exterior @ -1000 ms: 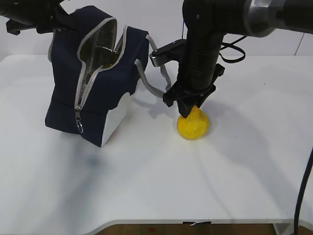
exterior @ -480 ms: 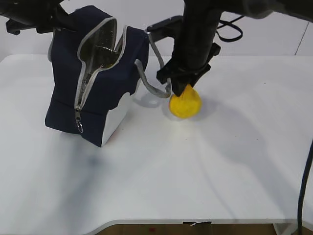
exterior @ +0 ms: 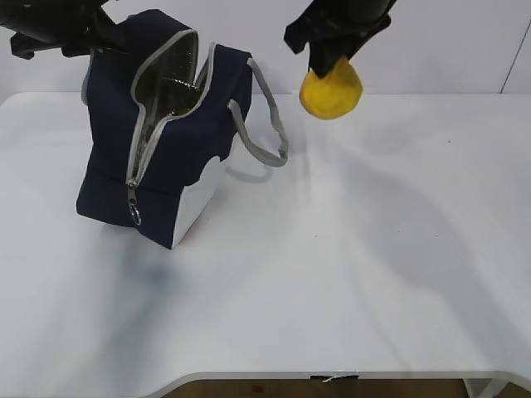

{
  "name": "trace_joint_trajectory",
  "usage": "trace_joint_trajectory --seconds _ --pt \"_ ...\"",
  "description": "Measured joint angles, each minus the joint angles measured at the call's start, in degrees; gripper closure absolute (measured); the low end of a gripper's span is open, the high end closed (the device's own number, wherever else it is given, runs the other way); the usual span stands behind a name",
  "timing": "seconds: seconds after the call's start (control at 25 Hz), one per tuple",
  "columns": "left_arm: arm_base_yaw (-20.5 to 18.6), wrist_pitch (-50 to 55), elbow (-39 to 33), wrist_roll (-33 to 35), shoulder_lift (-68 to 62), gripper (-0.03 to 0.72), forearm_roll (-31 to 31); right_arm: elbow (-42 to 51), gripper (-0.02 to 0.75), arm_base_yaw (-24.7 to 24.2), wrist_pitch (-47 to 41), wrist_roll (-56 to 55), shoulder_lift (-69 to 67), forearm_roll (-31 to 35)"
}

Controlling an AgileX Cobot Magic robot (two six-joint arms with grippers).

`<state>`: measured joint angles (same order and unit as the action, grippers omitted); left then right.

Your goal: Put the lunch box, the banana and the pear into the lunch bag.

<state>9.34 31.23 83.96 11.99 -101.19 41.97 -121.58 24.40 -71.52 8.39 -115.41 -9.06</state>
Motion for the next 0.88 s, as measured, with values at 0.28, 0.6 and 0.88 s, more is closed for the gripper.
trace_joint_trajectory --seconds 0.28,0.6,0.88 --pt "0.0 0.03 0.0 0.0 0.0 0.69 1.7 -4.0 0.444 0.0 -0.23 0.28 1.42 6.72" --pt "0.37 0.03 0.0 0.0 0.0 0.69 2.55 -4.0 0.444 0.0 6.27 4.95 1.42 18.52" --pt "0.87 0.03 0.0 0.0 0.0 0.69 2.68 -4.1 0.444 0.0 12.24 11.6 -1.68 29.42"
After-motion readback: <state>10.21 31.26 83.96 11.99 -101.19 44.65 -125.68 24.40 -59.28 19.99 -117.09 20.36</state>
